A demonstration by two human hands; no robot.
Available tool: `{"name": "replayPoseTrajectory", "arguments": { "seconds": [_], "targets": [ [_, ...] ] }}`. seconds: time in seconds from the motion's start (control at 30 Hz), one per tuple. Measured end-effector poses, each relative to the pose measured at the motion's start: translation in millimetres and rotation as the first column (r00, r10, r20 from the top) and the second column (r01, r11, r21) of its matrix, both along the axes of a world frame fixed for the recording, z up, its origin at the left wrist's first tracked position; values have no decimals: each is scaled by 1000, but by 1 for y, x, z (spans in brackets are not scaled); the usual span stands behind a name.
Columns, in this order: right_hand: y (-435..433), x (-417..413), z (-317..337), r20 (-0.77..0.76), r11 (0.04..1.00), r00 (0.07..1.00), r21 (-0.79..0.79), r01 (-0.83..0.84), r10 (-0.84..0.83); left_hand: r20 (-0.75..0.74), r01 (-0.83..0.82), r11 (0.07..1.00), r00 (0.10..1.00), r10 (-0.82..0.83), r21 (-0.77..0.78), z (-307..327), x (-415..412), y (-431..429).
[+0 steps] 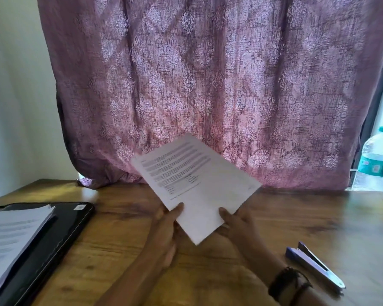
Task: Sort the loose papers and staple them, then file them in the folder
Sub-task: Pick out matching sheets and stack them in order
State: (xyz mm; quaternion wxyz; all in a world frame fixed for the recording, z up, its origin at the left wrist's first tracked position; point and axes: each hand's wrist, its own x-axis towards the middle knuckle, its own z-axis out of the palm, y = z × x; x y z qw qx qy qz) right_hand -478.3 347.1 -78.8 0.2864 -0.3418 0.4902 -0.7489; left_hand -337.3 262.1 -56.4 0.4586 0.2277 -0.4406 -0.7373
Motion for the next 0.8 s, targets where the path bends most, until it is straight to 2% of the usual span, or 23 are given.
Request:
{"name": "replayPoseTrajectory", "arguments": {
  "seconds": [0.07,0.17,0.2,0.3,0.4,0.47,0.57,0.63,0.8],
  "targets": [
    [9,-17,12,66,1000,998,0,-21,21,-122,22,1000,992,-21,7,10,9,-10],
    [24,-38,20,-33,1000,999,24,-9,9,-209,-35,999,977,38,16,21,34,-40],
    [28,-43,21,-97,1000,995,27,-7,10,-185,-55,998,981,56,11,23,44,-50],
    [31,-51,23,-311,1000,950,20,17,-9,10,-60,996,998,61,-70,25,63,-67],
    [26,-51,25,-586,970,779,-54,237,-223,261,-17,960,961,93,-278,25,69,-76],
    [26,-48,27,-659,931,672,-126,343,-337,351,29,941,931,97,-337,24,70,-79],
    [30,-46,27,-710,875,528,-279,397,-466,420,-55,871,860,290,-488,16,64,-77],
    [32,-43,28,-734,865,471,-337,372,-489,389,-135,830,835,389,-541,12,57,-70],
    [29,-36,29,-730,869,477,-358,342,-489,334,-181,787,833,442,-589,9,47,-55]
  ]
}}
